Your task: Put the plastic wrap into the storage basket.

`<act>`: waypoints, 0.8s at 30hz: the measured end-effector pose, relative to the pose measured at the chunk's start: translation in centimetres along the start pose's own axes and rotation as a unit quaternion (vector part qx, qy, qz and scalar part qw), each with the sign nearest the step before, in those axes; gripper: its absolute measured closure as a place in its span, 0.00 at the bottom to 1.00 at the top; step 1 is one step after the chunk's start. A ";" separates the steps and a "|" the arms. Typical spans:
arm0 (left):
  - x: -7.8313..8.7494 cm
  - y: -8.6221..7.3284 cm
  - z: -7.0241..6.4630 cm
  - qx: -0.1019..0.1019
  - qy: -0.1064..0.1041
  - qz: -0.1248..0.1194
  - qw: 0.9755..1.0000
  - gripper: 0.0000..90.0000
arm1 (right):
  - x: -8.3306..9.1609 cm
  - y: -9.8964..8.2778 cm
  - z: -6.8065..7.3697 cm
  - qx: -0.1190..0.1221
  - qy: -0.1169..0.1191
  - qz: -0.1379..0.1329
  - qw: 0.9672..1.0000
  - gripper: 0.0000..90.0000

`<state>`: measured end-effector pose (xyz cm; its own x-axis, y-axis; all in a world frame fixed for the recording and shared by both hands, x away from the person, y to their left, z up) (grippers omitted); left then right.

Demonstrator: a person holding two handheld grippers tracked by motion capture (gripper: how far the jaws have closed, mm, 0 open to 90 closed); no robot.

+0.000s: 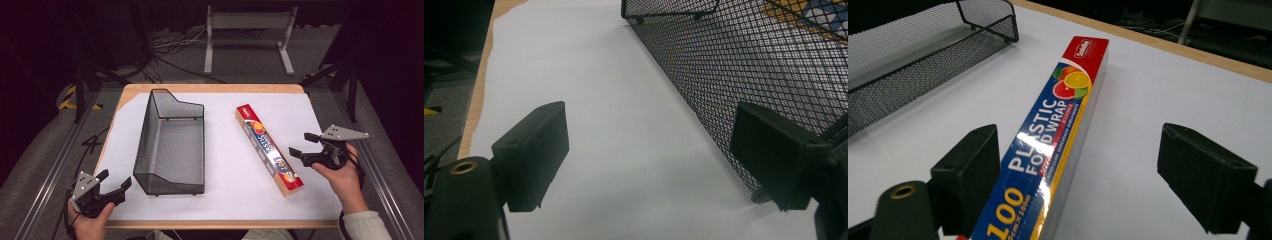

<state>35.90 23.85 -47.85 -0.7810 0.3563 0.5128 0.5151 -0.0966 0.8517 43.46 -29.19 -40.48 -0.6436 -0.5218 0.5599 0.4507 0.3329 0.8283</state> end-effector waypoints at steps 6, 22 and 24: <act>-0.2 0.0 -0.1 -0.003 -0.004 0.003 1.000 0.19 | -2.0 1.5 0.5 -0.001 0.006 0.006 1.000 0.17; -0.3 0.0 -0.1 -0.001 -0.006 0.004 1.000 0.19 | -6.9 1.4 1.4 -0.033 0.005 0.102 0.994 0.28; -0.3 0.0 -0.1 -0.003 -0.007 0.004 1.000 0.19 | -7.5 1.0 1.4 -0.035 0.001 0.119 0.992 0.28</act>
<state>36.10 23.64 -48.01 -0.7716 0.3685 0.5185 0.5193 -0.1059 0.8480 47.84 -23.84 -43.85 -0.5124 -0.4357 0.7400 0.6325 0.3913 0.6684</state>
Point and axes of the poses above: each handheld gripper's, and its own axes: x roughly backward along the jaws, y roughly out of its top, z roughly to its left, the point moved 10 cm from there along -x, roughly forward along the jaws, and after that the axes turned 4 degrees about z, right-handed, at the moved point
